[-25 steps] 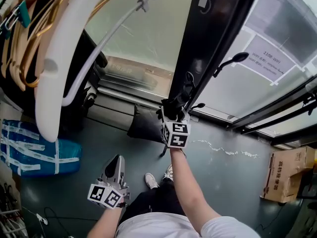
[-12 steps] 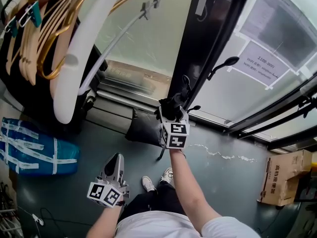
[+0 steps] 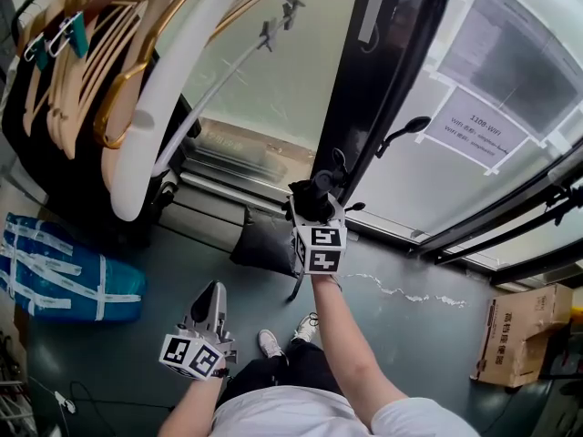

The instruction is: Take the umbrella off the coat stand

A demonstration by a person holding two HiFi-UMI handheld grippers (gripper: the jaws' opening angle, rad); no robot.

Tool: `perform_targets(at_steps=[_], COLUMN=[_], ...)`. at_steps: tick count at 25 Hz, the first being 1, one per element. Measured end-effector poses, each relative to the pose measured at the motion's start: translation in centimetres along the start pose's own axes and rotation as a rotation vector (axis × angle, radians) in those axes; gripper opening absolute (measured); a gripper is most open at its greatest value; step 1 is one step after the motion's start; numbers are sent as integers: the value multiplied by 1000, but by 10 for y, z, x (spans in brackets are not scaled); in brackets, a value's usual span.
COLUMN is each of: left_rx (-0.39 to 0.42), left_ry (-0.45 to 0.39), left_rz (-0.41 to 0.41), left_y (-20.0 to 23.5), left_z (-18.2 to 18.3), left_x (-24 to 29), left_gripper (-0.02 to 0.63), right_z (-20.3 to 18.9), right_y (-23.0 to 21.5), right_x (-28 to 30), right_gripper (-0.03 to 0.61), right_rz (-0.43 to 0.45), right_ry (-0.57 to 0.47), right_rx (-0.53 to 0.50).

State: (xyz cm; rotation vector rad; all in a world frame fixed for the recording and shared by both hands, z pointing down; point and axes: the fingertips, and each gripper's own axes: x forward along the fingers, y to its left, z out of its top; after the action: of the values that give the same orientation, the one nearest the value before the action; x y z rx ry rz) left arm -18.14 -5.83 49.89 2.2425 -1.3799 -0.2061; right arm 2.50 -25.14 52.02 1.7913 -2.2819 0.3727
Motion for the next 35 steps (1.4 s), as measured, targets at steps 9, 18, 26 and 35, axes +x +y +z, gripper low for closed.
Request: perform_targets(at_steps=[9,18,26,35], left_rx=[-13,-26,-35,-51], left_ry=[-20,-49,-80,-88], left_rz=[12,27,28,51], left_y=[-5,-11,-18,-18], left_z=[1,4,7,8], left_x=[3,4,8,7], left_gripper=[25,25,25,25], right_z=[6,26,42,48], right_y=[9,16,26,29], right_x=[-6,-12,-16,-17], right_gripper=[256,256,256,256], right_rz=[48,82,124,153], right_ry=[10,-7,-19,-20], right_rx=[-22,-85,-131,-134])
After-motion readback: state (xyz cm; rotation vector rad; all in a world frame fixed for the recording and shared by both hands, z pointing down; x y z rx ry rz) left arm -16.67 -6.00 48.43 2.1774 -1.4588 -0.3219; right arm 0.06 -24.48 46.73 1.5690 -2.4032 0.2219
